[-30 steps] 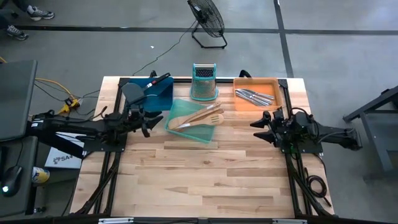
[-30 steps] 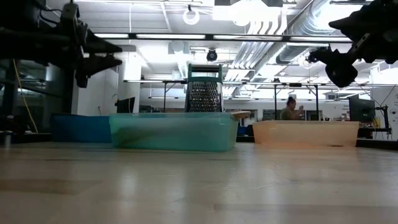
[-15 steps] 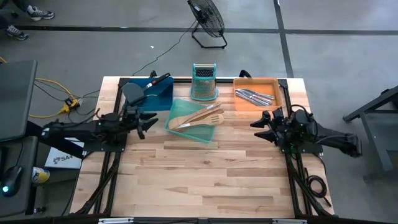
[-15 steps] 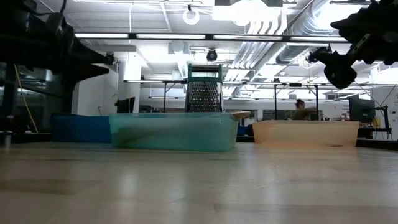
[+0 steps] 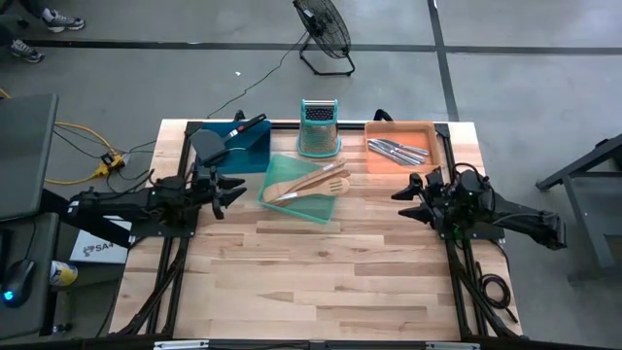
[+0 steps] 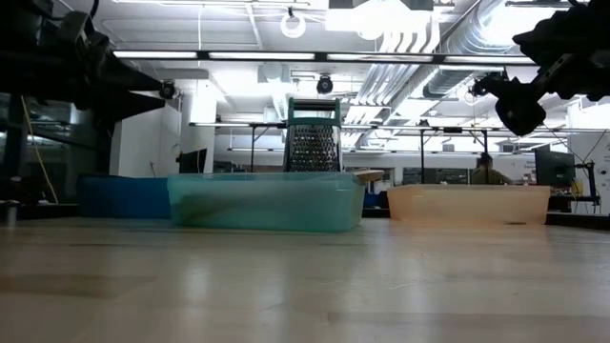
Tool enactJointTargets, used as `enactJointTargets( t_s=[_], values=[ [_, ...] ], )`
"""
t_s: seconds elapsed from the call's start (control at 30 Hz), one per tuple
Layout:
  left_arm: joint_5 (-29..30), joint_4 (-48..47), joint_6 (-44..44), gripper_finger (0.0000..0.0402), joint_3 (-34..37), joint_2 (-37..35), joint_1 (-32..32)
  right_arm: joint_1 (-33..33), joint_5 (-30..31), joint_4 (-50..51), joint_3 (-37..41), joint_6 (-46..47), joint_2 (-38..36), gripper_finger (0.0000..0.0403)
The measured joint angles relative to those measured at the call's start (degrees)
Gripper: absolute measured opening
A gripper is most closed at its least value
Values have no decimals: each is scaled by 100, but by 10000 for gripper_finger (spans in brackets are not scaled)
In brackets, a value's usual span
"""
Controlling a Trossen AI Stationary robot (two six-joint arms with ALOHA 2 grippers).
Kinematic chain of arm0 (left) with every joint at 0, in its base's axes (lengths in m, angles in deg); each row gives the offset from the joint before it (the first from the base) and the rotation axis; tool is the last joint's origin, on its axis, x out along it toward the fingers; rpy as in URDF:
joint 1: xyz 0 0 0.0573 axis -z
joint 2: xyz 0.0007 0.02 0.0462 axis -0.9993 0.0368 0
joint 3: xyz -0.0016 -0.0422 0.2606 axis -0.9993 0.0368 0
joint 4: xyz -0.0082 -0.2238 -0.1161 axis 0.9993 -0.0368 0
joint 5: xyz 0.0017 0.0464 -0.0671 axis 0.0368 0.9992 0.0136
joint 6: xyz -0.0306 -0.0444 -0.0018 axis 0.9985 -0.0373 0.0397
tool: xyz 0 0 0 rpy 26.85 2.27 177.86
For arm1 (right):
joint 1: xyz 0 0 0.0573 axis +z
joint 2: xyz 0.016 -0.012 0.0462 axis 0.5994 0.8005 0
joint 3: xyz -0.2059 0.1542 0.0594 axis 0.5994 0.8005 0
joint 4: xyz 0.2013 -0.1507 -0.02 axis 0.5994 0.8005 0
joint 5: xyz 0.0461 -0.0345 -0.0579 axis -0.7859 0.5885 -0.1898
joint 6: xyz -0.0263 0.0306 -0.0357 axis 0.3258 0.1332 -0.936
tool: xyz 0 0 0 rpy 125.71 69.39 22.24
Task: Pick & Place Kitchen Items
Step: Return to Home Position
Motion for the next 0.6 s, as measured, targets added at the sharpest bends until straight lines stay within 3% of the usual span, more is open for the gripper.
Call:
enactJointTargets(
  t_s=[0.6],
  values=[
    [-1, 46, 4, 167, 2, 6, 0, 0, 1, -2, 0, -3, 0, 290]
  ],
)
